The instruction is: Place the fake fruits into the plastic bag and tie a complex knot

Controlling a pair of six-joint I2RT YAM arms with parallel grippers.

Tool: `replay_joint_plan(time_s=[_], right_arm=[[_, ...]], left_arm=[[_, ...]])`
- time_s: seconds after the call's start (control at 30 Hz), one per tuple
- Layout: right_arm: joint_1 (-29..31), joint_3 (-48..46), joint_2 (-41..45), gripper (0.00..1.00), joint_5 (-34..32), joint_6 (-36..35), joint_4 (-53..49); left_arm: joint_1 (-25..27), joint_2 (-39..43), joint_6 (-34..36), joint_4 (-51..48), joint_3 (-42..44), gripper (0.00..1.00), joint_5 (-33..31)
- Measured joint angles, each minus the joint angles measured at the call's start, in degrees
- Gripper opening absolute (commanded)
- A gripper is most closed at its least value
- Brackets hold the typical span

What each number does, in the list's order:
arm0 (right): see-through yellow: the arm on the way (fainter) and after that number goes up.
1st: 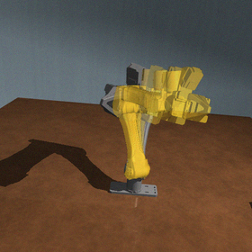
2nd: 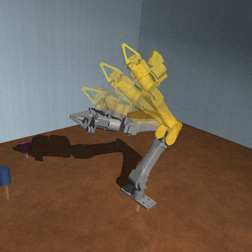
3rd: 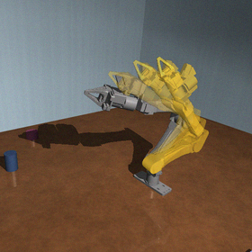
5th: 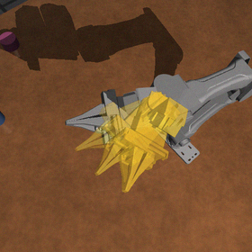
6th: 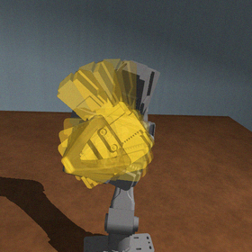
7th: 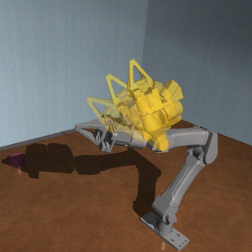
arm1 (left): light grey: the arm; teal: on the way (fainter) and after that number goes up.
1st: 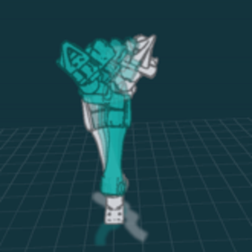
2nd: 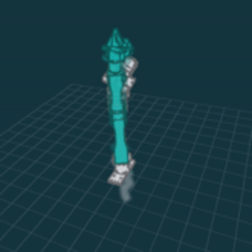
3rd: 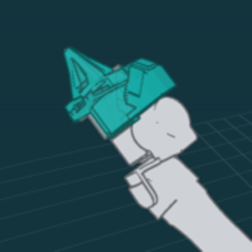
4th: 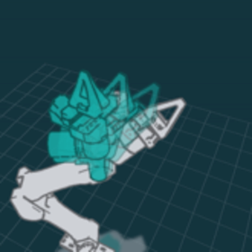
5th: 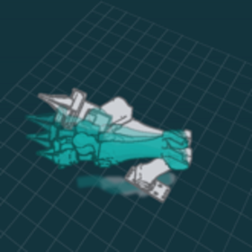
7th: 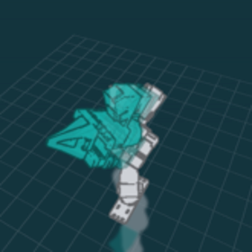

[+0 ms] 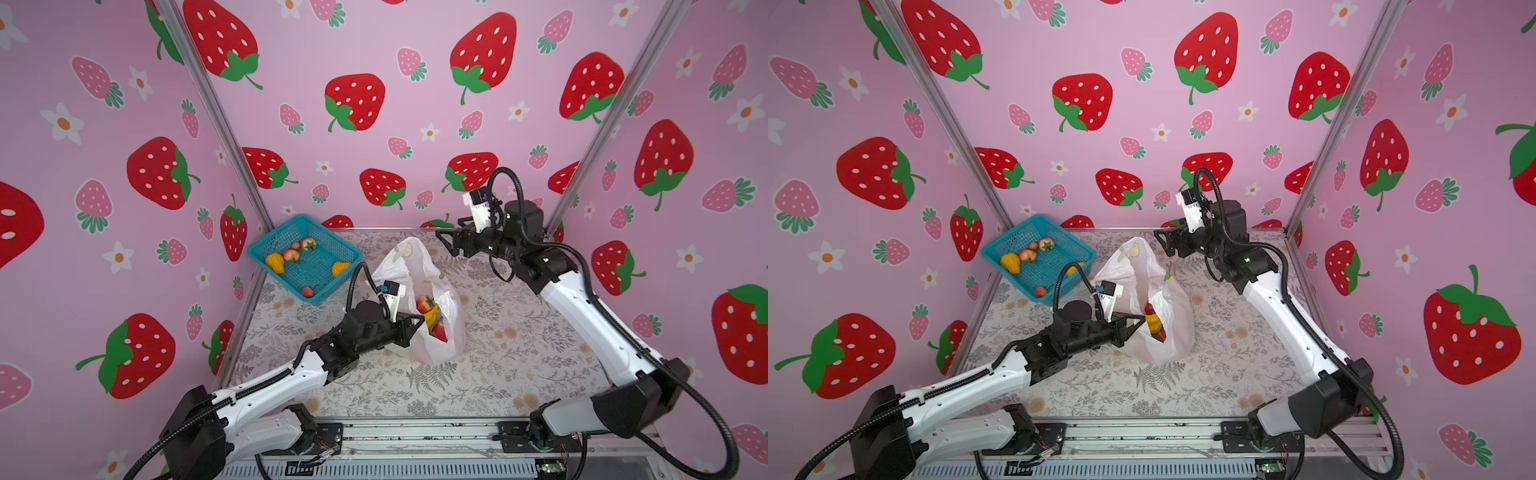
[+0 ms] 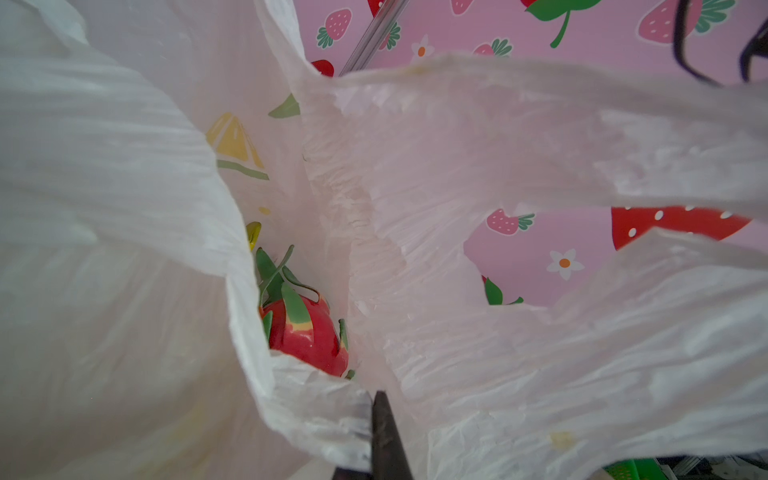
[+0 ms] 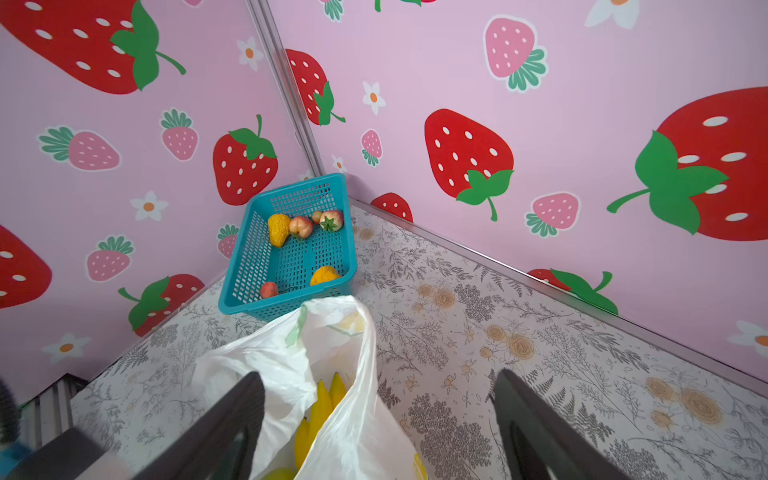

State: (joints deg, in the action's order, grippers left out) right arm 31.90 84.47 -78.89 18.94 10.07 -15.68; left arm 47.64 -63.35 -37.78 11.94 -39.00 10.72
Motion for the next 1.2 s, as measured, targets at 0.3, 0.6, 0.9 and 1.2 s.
replay_joint_plan(time_s=[0.3, 0.6, 0.9, 1.2], right_arm=[[2.1, -15.39, 19.54, 0.88, 7.45, -0.15, -4.63], [6.32, -20.24, 26.32, 0.81, 16.92, 0.09, -5.49], [10.4, -23.02, 20.87, 0.69, 17.66, -1.66, -5.73], [11.39, -26.6, 18.73, 0.23, 17.44, -0.57, -1.25]], left_arm=[[-0.02, 0.0, -1.75, -2.16, 0.0, 0.0, -0.9], [-0.04, 0.0, -2.71, -2.99, 0.0, 0.0, -1.31], [-0.11, 0.0, -2.84, -3.02, 0.0, 0.0, -1.31], [-0.11, 0.0, -2.84, -3.21, 0.0, 0.0, -1.31]])
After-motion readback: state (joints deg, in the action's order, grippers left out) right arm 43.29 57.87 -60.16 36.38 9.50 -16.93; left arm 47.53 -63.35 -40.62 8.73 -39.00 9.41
